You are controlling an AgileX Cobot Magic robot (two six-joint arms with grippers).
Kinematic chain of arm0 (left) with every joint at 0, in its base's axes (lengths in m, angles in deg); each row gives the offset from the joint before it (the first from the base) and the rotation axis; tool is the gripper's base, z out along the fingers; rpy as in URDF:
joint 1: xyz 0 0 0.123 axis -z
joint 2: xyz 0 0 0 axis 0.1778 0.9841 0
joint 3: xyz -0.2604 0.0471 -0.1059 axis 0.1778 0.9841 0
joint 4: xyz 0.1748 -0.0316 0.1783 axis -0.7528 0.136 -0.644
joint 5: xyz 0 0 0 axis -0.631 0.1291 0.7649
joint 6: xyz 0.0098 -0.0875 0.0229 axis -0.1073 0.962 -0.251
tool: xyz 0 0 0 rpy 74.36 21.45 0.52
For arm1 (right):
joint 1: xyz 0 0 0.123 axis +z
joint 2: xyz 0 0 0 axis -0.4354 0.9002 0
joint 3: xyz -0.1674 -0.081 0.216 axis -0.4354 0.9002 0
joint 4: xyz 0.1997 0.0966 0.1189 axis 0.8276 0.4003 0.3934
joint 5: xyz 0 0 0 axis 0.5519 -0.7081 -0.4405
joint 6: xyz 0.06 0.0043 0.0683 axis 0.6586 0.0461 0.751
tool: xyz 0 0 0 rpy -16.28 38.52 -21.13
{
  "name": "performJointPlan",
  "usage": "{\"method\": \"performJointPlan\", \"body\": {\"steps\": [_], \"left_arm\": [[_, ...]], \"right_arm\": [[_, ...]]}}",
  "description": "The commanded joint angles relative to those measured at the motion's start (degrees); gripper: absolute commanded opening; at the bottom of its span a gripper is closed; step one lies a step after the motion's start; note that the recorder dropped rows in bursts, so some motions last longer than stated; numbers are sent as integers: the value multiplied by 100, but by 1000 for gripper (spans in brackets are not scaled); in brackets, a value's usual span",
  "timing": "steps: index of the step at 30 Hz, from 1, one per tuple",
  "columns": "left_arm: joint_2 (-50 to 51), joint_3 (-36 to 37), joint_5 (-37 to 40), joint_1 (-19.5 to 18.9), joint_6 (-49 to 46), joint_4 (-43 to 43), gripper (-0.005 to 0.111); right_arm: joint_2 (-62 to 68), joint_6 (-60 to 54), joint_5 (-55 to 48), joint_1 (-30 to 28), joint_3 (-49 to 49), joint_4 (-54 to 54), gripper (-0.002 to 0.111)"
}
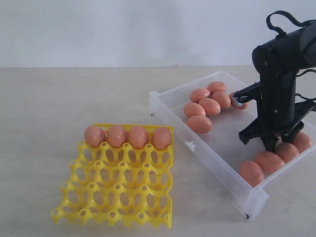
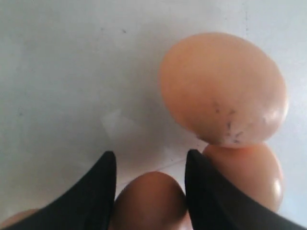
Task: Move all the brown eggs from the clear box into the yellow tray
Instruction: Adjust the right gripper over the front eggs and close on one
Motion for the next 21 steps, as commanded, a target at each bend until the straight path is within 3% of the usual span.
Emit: {"method": "performJointPlan", "body": {"steps": [1, 4, 7, 12, 21], "left_arm": [[-15, 23, -35, 22, 48, 16, 4], [-15, 23, -35, 22, 48, 16, 4], [-15, 23, -35, 22, 48, 16, 4], [-15, 23, -35, 22, 48, 16, 4], [-15, 23, -35, 22, 48, 16, 4]], "right_arm": [[-8, -79, 42, -51, 7, 139, 38], [-8, -79, 95, -51, 7, 139, 37], [-18, -79, 95, -51, 7, 180, 29], [-128, -79, 161, -51, 7, 447, 1], [-656, -79, 398, -51, 7, 535, 0]]}}
